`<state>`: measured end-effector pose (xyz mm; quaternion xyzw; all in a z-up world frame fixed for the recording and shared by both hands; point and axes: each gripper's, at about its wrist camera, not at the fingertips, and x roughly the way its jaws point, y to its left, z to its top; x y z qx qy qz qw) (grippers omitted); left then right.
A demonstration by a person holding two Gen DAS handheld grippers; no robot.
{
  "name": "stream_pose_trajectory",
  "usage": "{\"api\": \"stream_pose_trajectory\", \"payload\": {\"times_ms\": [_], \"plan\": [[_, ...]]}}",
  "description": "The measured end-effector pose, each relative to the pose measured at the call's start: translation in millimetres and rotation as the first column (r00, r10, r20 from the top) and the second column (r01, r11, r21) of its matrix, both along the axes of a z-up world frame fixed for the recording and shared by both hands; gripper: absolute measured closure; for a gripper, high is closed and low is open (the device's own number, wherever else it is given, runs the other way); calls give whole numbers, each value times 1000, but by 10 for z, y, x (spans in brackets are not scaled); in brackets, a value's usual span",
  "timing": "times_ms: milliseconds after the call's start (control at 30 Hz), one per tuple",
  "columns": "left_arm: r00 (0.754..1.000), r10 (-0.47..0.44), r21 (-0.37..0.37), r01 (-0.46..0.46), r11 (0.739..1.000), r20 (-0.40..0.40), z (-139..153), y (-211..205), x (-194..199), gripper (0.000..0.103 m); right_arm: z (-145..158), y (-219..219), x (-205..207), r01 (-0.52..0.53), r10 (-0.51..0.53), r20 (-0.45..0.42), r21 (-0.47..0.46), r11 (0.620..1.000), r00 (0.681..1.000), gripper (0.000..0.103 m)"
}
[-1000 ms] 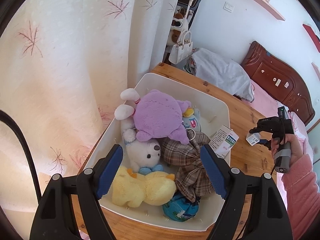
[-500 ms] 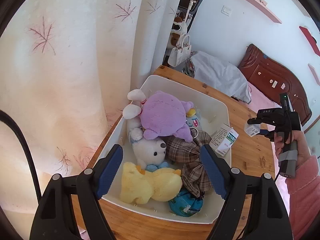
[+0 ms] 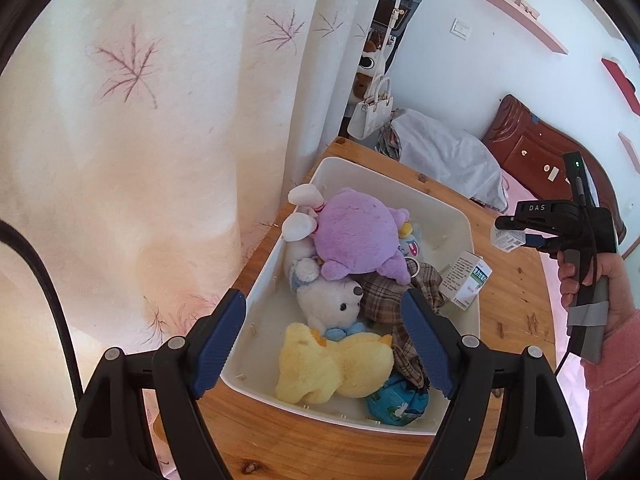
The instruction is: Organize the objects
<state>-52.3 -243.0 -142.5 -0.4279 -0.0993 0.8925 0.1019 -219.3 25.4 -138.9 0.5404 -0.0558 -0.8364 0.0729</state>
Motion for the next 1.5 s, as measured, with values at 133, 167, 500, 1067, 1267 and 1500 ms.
{"api": "stream_pose_trajectory", "payload": {"times_ms": [133, 167, 500, 1067, 1267, 1500], "plan": [[1000, 8, 22, -8, 1000, 17, -31, -80, -9, 21, 20, -161, 45, -39, 39, 5, 4, 999, 999, 57], [1000, 12, 25, -12, 1000, 17, -26, -103, -13, 21, 25, -208, 54, -51, 51, 6, 7, 999, 999, 57], [997, 78, 27, -78, 997, 2, 48, -314, -21, 21, 31, -416, 152, -104, 105, 32, -50, 993, 994, 56], [991, 62, -82, -72, 994, -120, 733, -65, -11, 21, 420, -448, 513, -209, 229, 69, -220, 953, 971, 42], [983, 62, -126, -84, 988, -170, 1019, 52, 132, 21, 752, -383, 837, -317, 324, 13, -172, 933, 946, 35], [987, 3, -170, -32, 985, -163, 1226, 371, 310, 21, 1166, -70, 1354, -354, 346, -80, -137, 925, 935, 27]]}}
